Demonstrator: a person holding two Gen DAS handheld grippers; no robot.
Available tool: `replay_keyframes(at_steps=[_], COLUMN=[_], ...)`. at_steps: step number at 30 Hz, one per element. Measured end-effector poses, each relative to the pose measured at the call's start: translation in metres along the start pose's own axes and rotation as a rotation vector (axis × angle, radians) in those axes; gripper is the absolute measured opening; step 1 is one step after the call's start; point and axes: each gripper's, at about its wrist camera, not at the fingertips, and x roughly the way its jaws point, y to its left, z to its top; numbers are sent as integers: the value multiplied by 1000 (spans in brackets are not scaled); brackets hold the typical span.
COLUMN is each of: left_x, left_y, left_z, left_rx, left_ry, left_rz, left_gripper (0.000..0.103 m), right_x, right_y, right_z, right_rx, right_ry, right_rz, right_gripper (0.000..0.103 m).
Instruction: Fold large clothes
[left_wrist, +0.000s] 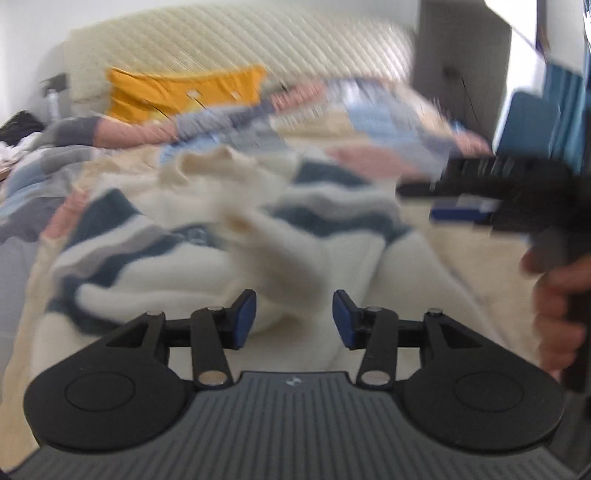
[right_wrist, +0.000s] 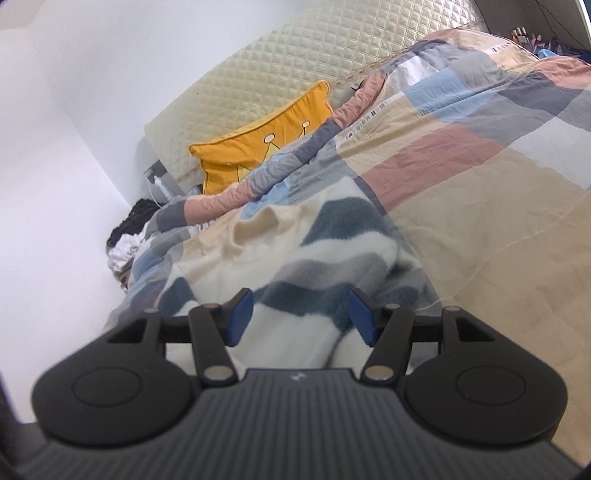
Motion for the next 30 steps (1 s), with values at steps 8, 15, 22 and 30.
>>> replay_keyframes(at_steps=[8,15,22,30], left_x=[-51,1,15,6], left_y=[48,89,115,139], left_z=[-5,-15,-24,-31], left_rx=[-241,-415,-541,-672], left_ry=[-154,-41,-38,-53], left_rz=[14,26,6,5], left_gripper=[53,53,53,53], right_x=[-1,16,33,48], right_y=[23,45,69,111], right_z=[-10,-28,-47,-78], right_rx=[-52,-92,-150,-408], right_ry=[44,174,261,407], right_rz=[46,156,249,364], right_gripper=[61,61,60,39])
